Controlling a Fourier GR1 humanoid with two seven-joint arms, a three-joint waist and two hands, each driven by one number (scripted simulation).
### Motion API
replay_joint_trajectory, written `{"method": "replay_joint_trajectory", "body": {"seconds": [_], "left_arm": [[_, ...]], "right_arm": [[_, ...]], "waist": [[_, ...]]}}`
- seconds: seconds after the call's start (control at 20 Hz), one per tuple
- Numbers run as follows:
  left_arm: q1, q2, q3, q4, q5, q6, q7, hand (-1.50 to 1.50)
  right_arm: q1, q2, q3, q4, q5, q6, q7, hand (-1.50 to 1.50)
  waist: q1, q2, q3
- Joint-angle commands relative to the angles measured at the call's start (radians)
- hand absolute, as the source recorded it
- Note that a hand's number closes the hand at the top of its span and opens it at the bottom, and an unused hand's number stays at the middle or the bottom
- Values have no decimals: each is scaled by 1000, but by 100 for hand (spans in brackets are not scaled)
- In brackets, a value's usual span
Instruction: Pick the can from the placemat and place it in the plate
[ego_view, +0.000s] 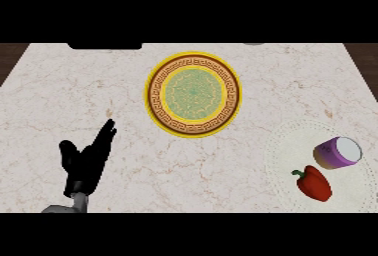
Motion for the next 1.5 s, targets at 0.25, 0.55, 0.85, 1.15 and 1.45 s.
{"method": "replay_joint_trajectory", "body": {"seconds": [0.25,0.55,0.85,1.15,1.45], "left_arm": [[40,-43,-8,46,-18,7,-10,0],[19,-34,21,13,-13,-8,47,0],[16,-41,30,42,-38,-31,12,0],[75,-70,15,-26,-68,-23,33,0],[36,-54,87,25,-37,-92,32,0]], "right_arm": [[75,-27,119,-251,146,-8,181,-150],[84,68,162,-414,216,-56,369,-150],[60,107,185,-480,268,-18,542,-150],[142,225,194,-483,349,-31,468,-150],[168,279,165,-538,432,-35,490,-150]], "waist": [[-17,-1,-4],[-13,-1,-3],[-3,2,-3],[-3,1,-2],[-6,1,-3]]}}
